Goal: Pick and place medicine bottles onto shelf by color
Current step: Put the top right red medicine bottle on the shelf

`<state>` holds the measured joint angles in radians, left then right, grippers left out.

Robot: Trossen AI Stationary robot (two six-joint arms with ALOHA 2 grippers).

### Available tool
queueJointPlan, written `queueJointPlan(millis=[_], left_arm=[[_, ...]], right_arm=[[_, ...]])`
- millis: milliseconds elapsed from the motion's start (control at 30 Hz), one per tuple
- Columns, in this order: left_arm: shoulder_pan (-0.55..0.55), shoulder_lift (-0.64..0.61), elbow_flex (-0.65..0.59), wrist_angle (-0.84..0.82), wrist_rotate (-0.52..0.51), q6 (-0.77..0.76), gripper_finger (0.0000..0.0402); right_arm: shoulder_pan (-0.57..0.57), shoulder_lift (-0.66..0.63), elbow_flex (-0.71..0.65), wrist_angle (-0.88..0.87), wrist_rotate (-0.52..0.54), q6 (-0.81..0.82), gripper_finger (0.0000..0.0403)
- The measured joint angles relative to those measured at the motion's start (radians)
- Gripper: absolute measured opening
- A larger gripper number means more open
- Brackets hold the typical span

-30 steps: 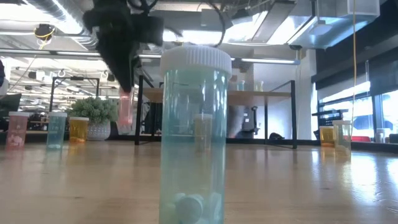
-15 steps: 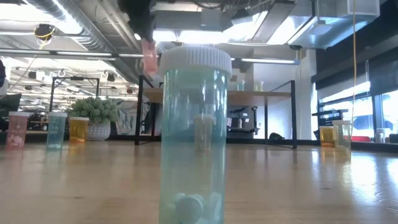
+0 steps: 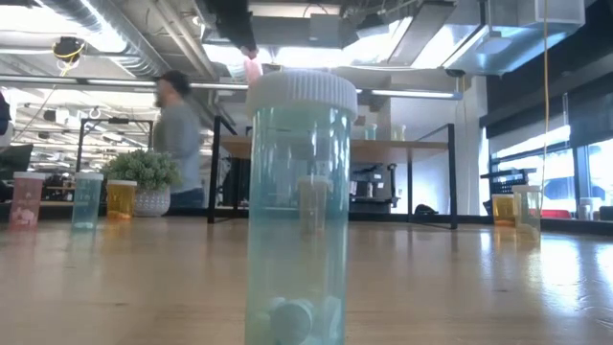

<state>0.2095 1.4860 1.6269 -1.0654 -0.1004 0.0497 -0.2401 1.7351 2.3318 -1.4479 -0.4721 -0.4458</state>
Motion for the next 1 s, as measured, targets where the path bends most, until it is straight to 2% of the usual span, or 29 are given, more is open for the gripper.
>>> queueJointPlan(millis=[333,600,767,1000], left_arm=[[0.208,0.002,0.022,0.003,-0.033,0.121,0.0108],[0.37,0.084,0.023,0.016,-0.006,0.207,0.0108],[0.415,0.141,0.022,0.041,-0.016,0.249,0.0108],[0.46,0.159,0.022,0.08,-0.025,0.288,0.0108]], right_arm=[[0.0,0.0,0.0,0.0,0.0,0.0,0.0172],[0.0,0.0,0.0,0.007,0.0,0.0,0.0172],[0.0,0.0,0.0,0.009,0.0,0.0,0.0172],[0.0,0.0,0.0,0.009,0.0,0.0,0.0172]])
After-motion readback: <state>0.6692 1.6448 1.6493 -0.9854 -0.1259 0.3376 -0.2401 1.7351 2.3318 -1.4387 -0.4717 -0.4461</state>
